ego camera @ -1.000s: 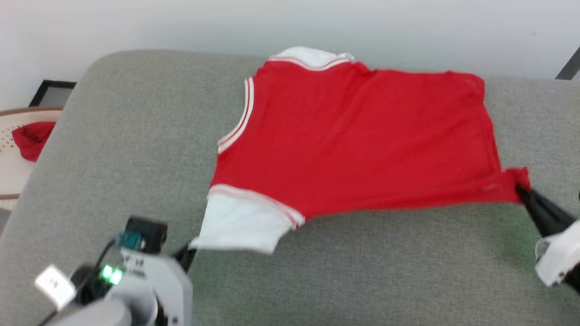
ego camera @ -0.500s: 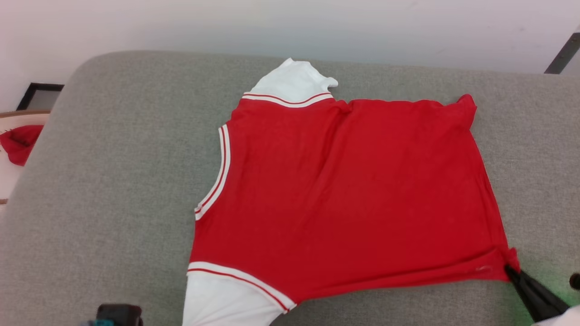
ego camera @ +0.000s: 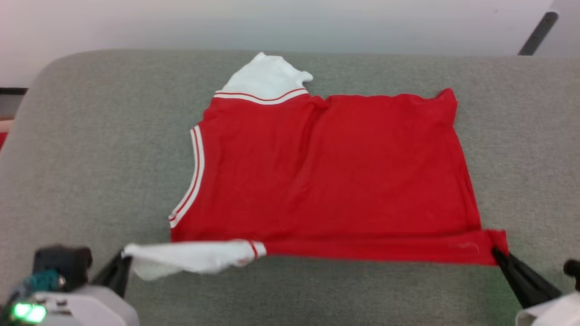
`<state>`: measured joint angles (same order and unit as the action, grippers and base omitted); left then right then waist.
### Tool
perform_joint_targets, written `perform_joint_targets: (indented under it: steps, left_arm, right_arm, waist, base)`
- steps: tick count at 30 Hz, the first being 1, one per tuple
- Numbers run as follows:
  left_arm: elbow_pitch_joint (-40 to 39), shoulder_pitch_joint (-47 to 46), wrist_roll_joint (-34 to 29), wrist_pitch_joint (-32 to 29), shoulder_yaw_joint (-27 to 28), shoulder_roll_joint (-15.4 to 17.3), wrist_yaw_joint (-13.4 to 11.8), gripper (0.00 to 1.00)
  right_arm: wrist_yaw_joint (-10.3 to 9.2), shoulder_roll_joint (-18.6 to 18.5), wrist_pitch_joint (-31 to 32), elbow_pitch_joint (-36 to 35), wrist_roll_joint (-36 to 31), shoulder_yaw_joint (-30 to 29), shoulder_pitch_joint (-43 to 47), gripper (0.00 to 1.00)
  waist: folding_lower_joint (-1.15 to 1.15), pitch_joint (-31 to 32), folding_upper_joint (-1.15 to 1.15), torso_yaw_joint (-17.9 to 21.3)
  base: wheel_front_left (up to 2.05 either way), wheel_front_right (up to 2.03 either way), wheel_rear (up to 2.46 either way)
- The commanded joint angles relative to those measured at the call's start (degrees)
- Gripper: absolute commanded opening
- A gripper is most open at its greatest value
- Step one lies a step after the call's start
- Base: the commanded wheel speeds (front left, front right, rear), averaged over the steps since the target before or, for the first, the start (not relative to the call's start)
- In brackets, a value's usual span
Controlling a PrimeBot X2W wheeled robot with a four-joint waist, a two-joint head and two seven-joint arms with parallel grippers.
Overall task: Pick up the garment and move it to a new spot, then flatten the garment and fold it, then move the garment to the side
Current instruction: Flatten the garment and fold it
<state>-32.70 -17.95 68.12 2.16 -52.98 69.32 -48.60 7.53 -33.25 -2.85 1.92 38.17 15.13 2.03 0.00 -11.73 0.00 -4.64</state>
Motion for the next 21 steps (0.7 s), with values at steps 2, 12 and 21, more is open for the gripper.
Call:
perform_joint_targets:
  steps: [2, 12, 21]
  left_arm:
    - [0.3, -2.4, -1.7, -1.4, -0.1, 0.8, 0.3, 0.0]
    - [11.0, -19.1, -10.8, -12.0, -3.1, -5.2, 12.1, 0.0]
    - [24.7, -27.4, -12.9, -15.7, -5.4, -13.7, 20.9, 0.0]
  right_arm:
    - [-0.08, 0.6, 1.9, -0.9, -0.8, -1.1, -1.8, 0.0]
    - [-0.08, 1.9, 8.7, 0.6, -2.6, -1.8, -10.9, 0.0]
    - [-0.08, 2.4, 10.8, 5.5, -3.0, -0.3, -17.8, 0.0]
  waist:
    - [0.0, -0.4, 0.0, 1.1]
    - [0.0, -2.5, 0.0, 1.0]
    - [0.0, -5.8, 0.0, 0.7]
  base:
    - [0.0, 0.0, 0.0]
    - [0.0, 0.0, 0.0]
    - [0.0, 0.0, 0.0]
